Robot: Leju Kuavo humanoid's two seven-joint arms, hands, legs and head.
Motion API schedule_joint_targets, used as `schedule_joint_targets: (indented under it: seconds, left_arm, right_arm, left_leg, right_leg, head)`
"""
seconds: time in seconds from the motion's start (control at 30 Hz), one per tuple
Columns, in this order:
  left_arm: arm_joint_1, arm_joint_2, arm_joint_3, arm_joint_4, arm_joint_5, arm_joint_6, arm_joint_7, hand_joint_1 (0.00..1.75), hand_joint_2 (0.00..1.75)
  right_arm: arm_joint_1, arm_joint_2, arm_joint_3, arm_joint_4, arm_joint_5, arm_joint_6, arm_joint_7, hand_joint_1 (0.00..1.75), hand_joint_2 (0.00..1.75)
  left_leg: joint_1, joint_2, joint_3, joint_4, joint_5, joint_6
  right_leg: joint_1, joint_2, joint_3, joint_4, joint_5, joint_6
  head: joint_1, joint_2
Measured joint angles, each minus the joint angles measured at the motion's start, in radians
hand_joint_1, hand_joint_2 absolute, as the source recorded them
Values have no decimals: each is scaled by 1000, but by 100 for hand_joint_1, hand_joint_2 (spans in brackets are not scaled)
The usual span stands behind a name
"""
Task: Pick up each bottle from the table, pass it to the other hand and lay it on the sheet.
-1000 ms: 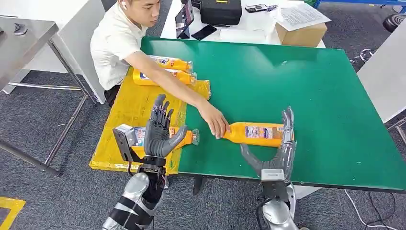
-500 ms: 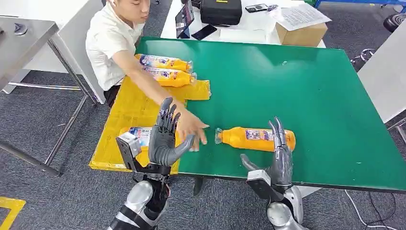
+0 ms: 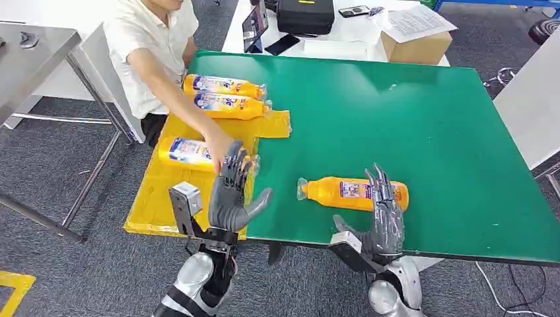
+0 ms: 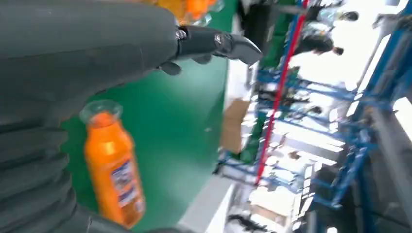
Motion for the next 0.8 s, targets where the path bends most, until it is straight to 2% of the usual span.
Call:
schedule_joint_targets:
  seconds: [0.07, 0.1, 0.2, 0.33, 0.5, 0.8]
  left_arm:
    - [12, 8, -54, 25, 38, -3, 19, 0, 175]
    - [15, 17, -104, 48, 164, -72, 106, 0, 175]
    - [14, 30, -159, 48, 188, -66, 119, 0, 175]
    - [12, 37, -190, 37, 155, -21, 120, 0, 175]
    - [8, 38, -199, 37, 138, -24, 138, 0, 175]
    - [9, 39, -207, 31, 115, -34, 138, 0, 175]
  right_arm:
    - [-3, -60, -28, 55, 78, -4, 33, 0, 175]
    - [-39, -113, -38, 144, 164, 16, 100, 0, 175]
    - [-103, -158, -38, 262, 205, 27, 130, 0, 175]
    - [-149, -177, -34, 349, 248, 48, 177, 0, 175]
    - [-231, -185, -18, 453, 328, 95, 283, 0, 175]
    - [-302, -188, 7, 532, 350, 105, 294, 0, 175]
  left_leg:
    - [0, -1, -1, 0, 0, 0]
    - [-1, 0, -1, 0, 0, 0]
    - [-1, 0, -1, 0, 0, 1]
    - [-1, 0, -1, 0, 0, 1]
    - [0, 1, 0, 0, 0, 1]
    - [-1, 1, 0, 0, 1, 1]
  right_leg:
    - [0, -1, 0, 0, 0, 0]
    - [-1, -1, 0, 0, 0, 0]
    - [0, -1, 0, 0, 1, 1]
    - [0, -1, 0, 0, 1, 1]
    - [0, 0, 0, 0, 1, 1]
    - [0, -1, 1, 0, 1, 1]
  head:
    - [0, 0]
    - [0, 0]
    - [0, 0]
    - [0, 0]
    - [0, 0]
    - [0, 0]
